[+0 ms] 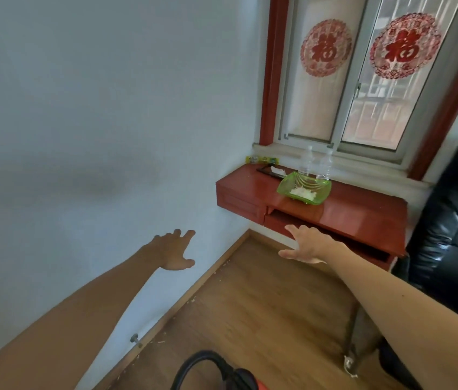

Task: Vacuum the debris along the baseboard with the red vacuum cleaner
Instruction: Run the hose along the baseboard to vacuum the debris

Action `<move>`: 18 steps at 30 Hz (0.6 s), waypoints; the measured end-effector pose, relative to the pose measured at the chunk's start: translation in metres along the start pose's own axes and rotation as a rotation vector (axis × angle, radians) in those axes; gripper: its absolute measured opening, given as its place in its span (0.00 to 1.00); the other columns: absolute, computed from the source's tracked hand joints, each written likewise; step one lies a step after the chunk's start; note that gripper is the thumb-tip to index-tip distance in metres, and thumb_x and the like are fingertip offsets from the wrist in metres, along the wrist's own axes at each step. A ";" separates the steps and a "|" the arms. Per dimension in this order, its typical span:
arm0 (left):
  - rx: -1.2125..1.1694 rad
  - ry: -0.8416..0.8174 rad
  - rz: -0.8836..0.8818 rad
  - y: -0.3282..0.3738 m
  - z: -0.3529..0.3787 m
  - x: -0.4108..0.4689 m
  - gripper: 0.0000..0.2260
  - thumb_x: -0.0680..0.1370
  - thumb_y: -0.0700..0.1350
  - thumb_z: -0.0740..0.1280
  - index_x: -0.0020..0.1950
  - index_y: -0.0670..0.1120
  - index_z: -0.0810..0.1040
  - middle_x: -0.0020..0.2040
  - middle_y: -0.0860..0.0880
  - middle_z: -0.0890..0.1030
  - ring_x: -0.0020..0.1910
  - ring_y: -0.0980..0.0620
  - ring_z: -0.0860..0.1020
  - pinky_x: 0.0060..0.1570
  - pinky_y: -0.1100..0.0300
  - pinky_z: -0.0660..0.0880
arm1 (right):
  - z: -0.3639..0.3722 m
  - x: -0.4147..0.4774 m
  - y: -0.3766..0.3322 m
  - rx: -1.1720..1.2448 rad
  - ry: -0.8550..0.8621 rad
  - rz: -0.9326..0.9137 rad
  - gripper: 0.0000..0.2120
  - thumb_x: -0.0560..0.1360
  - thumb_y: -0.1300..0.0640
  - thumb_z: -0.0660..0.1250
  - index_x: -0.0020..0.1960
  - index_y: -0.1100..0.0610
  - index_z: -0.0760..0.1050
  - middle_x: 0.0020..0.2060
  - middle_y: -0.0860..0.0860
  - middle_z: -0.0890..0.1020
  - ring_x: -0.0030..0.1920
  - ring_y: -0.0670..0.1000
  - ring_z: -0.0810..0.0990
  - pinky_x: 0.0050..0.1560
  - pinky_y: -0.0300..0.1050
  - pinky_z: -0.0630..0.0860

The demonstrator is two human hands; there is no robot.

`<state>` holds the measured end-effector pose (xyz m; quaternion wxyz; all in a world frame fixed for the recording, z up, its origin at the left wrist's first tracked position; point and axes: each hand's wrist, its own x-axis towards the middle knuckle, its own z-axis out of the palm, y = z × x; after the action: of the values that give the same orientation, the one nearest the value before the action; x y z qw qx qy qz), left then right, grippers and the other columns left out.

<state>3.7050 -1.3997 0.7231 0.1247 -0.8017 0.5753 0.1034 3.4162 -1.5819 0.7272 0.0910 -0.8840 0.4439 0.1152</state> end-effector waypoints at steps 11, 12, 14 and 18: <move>0.137 -0.049 0.394 0.035 0.025 0.122 0.39 0.78 0.62 0.62 0.80 0.49 0.47 0.74 0.41 0.65 0.64 0.43 0.74 0.61 0.51 0.73 | 0.075 -0.003 0.011 0.156 -0.031 0.304 0.43 0.76 0.32 0.61 0.81 0.51 0.49 0.78 0.56 0.61 0.76 0.60 0.61 0.73 0.61 0.65; 0.145 -0.063 0.425 0.039 0.033 0.128 0.38 0.78 0.62 0.62 0.80 0.49 0.47 0.73 0.41 0.66 0.62 0.44 0.76 0.59 0.52 0.74 | 0.089 -0.008 0.012 0.187 -0.049 0.338 0.43 0.76 0.32 0.61 0.81 0.50 0.48 0.78 0.56 0.61 0.76 0.61 0.61 0.73 0.61 0.65; 0.154 -0.104 0.483 0.052 0.054 0.137 0.38 0.78 0.61 0.62 0.80 0.49 0.48 0.72 0.41 0.66 0.61 0.44 0.76 0.58 0.53 0.75 | 0.119 -0.020 0.017 0.245 -0.101 0.397 0.43 0.76 0.32 0.62 0.81 0.49 0.48 0.77 0.57 0.62 0.76 0.61 0.61 0.72 0.62 0.65; 0.201 -0.236 0.596 0.086 0.109 0.148 0.38 0.79 0.61 0.62 0.80 0.49 0.46 0.76 0.40 0.61 0.66 0.42 0.72 0.63 0.49 0.73 | 0.187 -0.049 0.030 0.345 -0.193 0.531 0.43 0.75 0.32 0.63 0.81 0.49 0.49 0.76 0.57 0.64 0.75 0.62 0.63 0.70 0.61 0.68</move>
<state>3.6681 -1.5236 0.5671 0.2330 -0.5645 0.7733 0.1703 3.3410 -1.5126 0.5607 0.2480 -0.6939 0.6611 0.1413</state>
